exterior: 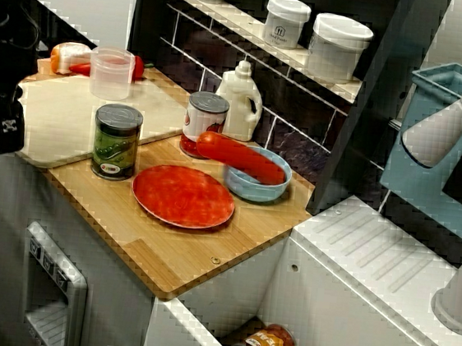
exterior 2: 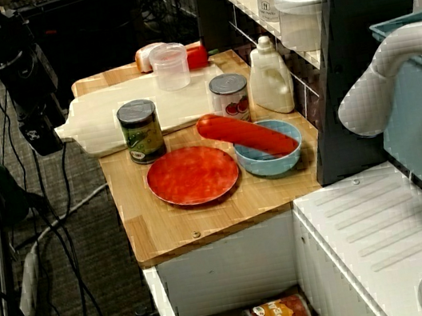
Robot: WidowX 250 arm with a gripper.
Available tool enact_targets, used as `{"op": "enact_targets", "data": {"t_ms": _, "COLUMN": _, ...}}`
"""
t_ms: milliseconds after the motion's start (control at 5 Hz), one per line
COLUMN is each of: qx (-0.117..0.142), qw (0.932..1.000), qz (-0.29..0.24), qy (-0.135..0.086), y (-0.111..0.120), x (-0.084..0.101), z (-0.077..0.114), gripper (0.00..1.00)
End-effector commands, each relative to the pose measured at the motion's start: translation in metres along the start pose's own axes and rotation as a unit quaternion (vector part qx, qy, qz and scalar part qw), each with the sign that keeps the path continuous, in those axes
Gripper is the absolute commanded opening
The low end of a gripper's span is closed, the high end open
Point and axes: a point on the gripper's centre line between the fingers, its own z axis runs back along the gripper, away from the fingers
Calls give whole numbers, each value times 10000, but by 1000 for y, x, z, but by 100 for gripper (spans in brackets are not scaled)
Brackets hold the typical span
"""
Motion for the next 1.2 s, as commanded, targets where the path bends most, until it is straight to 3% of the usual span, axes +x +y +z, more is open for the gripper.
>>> {"op": "enact_targets", "data": {"t_ms": 0, "qx": 65, "qw": 9999, "qz": -152, "qy": -7, "y": -18, "x": 7, "z": -2, "gripper": 100}}
{"op": "enact_targets", "data": {"t_ms": 400, "qx": 94, "qw": 9996, "qz": -264, "qy": 34, "y": -29, "x": 17, "z": -5, "gripper": 100}}
{"op": "enact_targets", "data": {"t_ms": 600, "qx": 63, "qw": 9985, "qz": -509, "qy": 169, "y": -29, "x": 25, "z": -7, "gripper": 91}}
{"op": "enact_targets", "data": {"t_ms": 800, "qx": 63, "qw": 9978, "qz": -625, "qy": 199, "y": -27, "x": 30, "z": -8, "gripper": 0}}
{"op": "enact_targets", "data": {"t_ms": 1000, "qx": 108, "qw": 9977, "qz": -654, "qy": 157, "y": -25, "x": 33, "z": -9, "gripper": 0}}
